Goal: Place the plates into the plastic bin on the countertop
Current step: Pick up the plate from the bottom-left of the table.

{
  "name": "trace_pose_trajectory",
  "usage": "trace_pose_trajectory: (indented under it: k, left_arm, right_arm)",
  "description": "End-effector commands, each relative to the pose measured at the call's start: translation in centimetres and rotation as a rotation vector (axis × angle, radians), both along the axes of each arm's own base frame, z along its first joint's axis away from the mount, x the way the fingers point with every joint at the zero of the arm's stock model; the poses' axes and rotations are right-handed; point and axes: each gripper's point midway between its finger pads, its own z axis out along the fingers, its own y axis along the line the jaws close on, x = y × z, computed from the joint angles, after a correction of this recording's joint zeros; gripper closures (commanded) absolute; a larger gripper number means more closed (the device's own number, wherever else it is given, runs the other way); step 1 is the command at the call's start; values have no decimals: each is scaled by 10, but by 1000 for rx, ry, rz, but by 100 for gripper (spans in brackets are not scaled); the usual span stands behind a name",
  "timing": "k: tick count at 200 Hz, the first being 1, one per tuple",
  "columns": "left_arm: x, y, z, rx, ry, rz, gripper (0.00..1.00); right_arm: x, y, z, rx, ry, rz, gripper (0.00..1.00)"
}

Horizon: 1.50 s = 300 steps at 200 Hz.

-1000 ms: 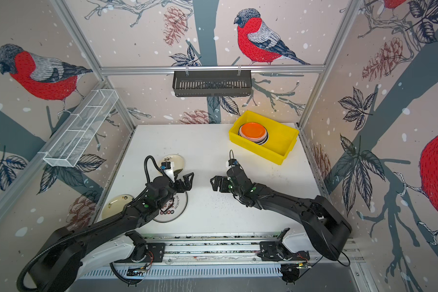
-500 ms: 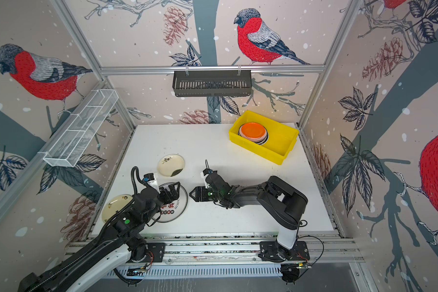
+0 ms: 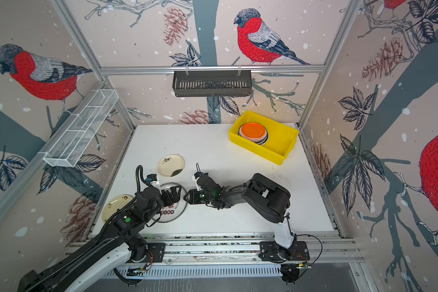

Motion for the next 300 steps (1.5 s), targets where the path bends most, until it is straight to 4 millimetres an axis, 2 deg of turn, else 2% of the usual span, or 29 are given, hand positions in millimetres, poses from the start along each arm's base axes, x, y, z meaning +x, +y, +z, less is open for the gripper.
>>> trace_pose_trajectory:
  k: [1, 25, 49, 67, 85, 104, 145, 171, 238, 300]
  left_arm:
    - [2, -10, 6, -56, -27, -31, 2]
    - [1, -7, 3, -47, -22, -19, 2]
    - [0, -7, 2, -40, -19, -25, 2]
    - [0, -5, 3, -36, -27, -24, 2]
    - [-1, -4, 5, -36, -35, -22, 2]
    - [-1, -3, 5, -34, -41, -22, 2]
    - [-1, 0, 3, -11, -42, -19, 2]
    - [-2, 0, 2, -7, -42, -19, 2]
    - [-2, 0, 4, -8, -46, -23, 2]
    - [-2, -5, 6, -22, -48, -40, 2]
  right_arm:
    - [3, 4, -3, -42, -43, -17, 57]
    - [0, 11, -3, -49, -45, 4, 58]
    - [0, 11, -6, -51, -36, -1, 71]
    - [1, 11, -8, -56, -34, -6, 72]
    - [1, 12, -12, -60, -25, -8, 80]
    - [1, 12, -15, -64, -17, -11, 83]
    - [5, 6, -17, -90, -23, -41, 88]
    - [7, 2, -16, -105, -26, -55, 96]
    - [13, -10, -10, -114, -38, -94, 98]
    - [32, -42, -3, -132, -51, -182, 98]
